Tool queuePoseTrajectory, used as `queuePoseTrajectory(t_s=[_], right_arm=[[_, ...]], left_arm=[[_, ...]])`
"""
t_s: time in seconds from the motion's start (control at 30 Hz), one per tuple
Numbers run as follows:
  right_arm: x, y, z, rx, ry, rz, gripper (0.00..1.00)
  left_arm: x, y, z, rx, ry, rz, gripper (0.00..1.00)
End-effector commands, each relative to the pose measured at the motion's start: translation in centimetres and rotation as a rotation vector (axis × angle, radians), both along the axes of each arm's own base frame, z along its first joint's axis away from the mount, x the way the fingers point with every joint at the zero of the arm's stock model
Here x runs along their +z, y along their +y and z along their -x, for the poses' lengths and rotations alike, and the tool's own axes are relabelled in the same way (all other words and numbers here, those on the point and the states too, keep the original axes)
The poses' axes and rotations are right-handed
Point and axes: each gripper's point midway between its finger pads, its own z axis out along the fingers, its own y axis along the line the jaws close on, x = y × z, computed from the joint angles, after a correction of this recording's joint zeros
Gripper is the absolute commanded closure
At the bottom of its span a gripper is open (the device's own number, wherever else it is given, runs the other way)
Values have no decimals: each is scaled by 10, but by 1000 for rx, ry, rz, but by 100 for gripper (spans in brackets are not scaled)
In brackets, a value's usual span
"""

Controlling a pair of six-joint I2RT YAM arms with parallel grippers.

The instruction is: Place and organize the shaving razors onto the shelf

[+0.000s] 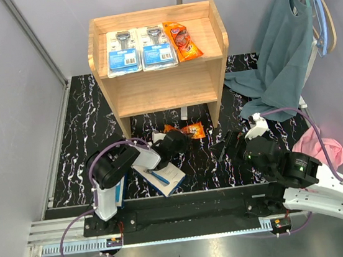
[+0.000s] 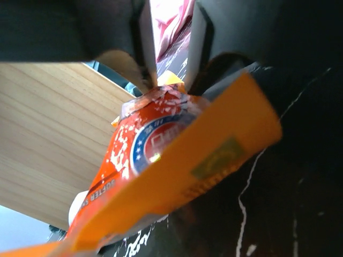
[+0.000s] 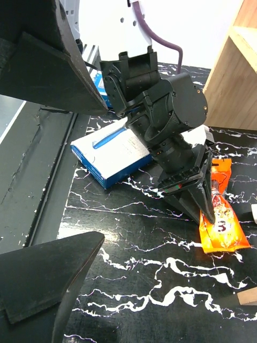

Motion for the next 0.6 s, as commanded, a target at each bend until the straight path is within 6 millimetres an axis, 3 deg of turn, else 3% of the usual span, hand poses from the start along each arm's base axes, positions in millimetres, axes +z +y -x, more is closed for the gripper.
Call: queuePoseTrajectory(t_s=[0.0, 0.23, 0.43, 0.57], right_arm=[[-2, -6, -4, -40, -5, 0, 0], [-5, -6, -4, -42, -3, 2, 0], [-7, -4, -3, -34, 2, 6, 0], [-8, -3, -2, -28, 5, 7, 0]], left_arm=[[-34, 7, 11, -25, 84, -65, 76], [-46, 11, 19, -45, 95, -62, 100], [-41, 13, 26, -79, 71, -56, 100], [-25, 16, 34, -103, 13, -50, 100]])
